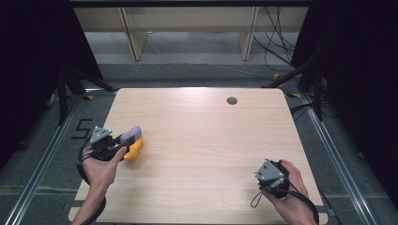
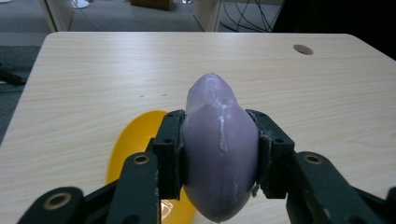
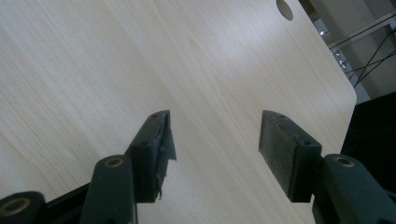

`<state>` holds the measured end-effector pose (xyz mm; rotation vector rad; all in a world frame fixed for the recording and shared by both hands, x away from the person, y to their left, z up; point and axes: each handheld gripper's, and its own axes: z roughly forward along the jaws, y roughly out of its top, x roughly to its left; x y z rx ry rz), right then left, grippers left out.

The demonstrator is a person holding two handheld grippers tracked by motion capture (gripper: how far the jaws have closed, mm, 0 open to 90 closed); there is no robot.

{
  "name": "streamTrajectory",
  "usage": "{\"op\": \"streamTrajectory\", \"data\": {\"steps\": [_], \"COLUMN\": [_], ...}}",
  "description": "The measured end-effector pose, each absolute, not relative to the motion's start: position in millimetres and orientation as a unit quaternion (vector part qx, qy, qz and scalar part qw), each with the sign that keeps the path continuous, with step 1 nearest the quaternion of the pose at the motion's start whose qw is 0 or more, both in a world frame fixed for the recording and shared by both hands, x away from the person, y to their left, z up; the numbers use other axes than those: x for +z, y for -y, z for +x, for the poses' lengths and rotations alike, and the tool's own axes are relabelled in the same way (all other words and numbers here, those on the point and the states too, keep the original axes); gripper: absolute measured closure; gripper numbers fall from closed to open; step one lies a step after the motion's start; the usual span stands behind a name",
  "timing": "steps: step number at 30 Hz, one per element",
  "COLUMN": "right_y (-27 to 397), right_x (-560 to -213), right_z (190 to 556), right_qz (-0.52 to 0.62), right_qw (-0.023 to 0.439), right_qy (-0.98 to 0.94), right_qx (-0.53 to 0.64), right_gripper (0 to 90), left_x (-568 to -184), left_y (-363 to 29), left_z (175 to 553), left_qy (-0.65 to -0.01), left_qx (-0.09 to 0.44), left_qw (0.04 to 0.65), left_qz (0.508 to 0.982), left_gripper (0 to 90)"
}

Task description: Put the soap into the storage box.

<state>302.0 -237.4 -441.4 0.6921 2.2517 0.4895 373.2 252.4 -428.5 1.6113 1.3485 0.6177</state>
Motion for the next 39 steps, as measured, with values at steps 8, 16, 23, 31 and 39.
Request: {"op": "streamTrajectory", "data": {"steps": [8,16,23,31,39], "right_y": [237.6,238.0,237.5,237.5,236.7], "right_x": [-441.2,-441.1,-441.7,-441.1,-442.0], "right_z": [303.0,303.1,303.0,302.9,302.1], "right_qz": [0.257,0.257,0.257,0.256,0.264], "right_qw": [0.366,0.36,0.365,0.362,0.357], "right_qy": [-0.874,-0.877,-0.875,-0.877,-0.876], "right_qx": [0.189,0.189,0.189,0.187,0.189], "right_gripper": [44.6,44.6,44.6,44.7,44.7], "left_x": [-433.7,-442.2,-447.0,-456.7,-474.4], "left_y": [-256.6,-258.1,-256.5,-255.0,-251.6], "left_z": [379.5,386.7,391.7,396.4,399.7], "left_qy": [-0.565,-0.575,-0.577,-0.582,-0.585], "left_qx": [0.266,0.279,0.294,0.302,0.292], "left_qw": [0.439,0.424,0.411,0.396,0.378], "left_qz": [0.646,0.642,0.642,0.643,0.656], "left_gripper": [58.9,58.9,58.9,58.9,58.8]}}
